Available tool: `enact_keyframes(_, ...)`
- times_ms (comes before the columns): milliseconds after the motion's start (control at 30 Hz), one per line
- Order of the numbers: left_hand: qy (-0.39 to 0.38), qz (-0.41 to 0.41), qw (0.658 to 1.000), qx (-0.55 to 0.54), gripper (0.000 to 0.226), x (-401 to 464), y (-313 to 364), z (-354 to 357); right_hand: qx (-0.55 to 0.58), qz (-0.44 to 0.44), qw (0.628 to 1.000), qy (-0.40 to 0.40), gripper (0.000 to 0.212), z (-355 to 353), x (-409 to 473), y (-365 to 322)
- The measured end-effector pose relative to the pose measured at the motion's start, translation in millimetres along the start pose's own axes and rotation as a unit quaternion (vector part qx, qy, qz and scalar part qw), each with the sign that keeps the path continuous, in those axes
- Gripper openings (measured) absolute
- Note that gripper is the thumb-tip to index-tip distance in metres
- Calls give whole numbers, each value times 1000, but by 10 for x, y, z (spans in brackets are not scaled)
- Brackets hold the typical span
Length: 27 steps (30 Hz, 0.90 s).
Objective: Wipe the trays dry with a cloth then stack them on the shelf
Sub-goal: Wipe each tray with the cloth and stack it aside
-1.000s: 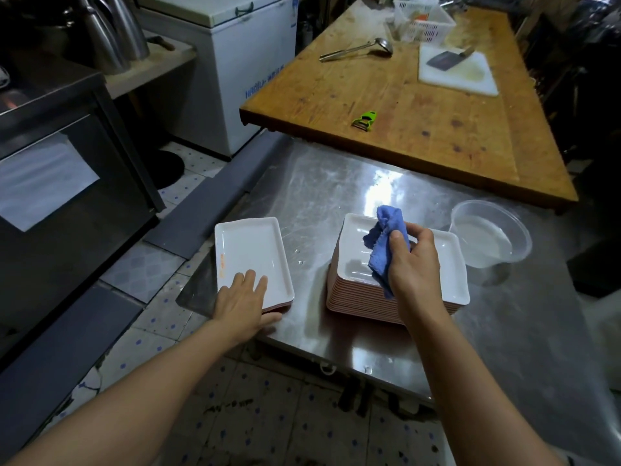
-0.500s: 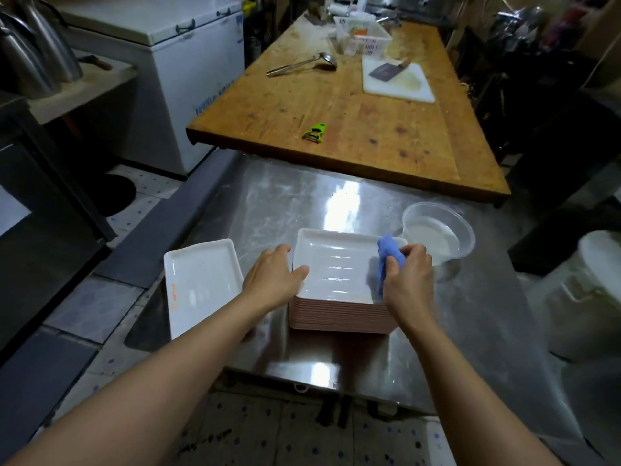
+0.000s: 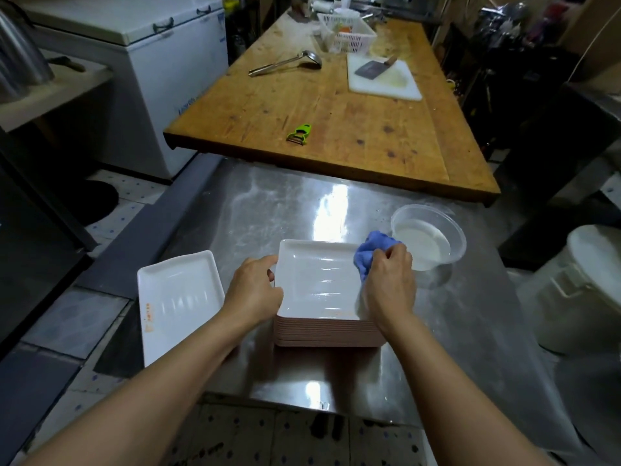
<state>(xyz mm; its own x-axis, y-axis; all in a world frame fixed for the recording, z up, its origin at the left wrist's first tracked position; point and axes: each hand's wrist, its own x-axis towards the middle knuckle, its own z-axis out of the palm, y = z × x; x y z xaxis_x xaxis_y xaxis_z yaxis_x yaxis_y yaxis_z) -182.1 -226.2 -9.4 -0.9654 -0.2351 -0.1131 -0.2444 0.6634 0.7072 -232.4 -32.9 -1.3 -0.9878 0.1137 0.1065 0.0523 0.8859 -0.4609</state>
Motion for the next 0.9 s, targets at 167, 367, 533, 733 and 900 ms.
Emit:
enact_keyframes(167, 0, -2, 1000, -27, 48, -15, 3, -9, -47, -77, 996, -7, 23, 185, -21, -140)
enact_keyframes(367, -2, -20, 998, -60, 57, -31, -11, -1, 42, -157, 983, -83, 32, 368, -108, -563)
enact_keyframes(533, -11, -27, 997, -72, 51, -18, -29, -11, 94, -167, 965, -176, 37, 394, -122, -727)
enact_keyframes(733, -65, -34, 984, -163, 47, -31, -27, -76, 65, -186, 948, -251, 38, 167, -204, -661)
enact_keyframes(900, -118, -77, 954, -266, 55, -50, -4, -159, 56, -200, 932, -295, 34, -16, -437, -599)
